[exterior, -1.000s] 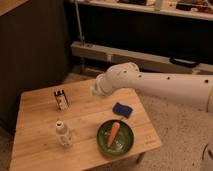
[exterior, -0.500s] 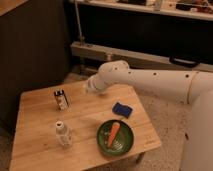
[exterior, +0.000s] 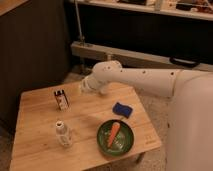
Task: Knock the eraser over
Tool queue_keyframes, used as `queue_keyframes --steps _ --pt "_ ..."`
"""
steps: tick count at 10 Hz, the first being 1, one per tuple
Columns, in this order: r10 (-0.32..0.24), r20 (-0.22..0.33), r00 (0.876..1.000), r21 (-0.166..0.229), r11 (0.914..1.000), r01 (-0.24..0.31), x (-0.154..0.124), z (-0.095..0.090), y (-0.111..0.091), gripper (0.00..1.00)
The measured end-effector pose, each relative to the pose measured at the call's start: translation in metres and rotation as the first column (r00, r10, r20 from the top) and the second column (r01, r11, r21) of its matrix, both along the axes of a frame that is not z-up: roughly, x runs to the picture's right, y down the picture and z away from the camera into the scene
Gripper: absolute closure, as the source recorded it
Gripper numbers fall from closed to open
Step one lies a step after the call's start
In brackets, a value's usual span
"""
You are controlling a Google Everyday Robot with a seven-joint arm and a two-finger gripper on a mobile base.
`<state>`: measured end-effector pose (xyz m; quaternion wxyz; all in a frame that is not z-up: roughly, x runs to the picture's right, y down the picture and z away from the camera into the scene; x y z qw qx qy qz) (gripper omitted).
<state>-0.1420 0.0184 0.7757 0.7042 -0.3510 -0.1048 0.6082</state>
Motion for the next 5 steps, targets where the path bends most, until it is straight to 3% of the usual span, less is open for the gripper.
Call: queue_keyframes --steps 5 --pt "-0.026 0.018 0.999 -0.008 0.9996 0.027 -0.018 0.015 0.0 1.0"
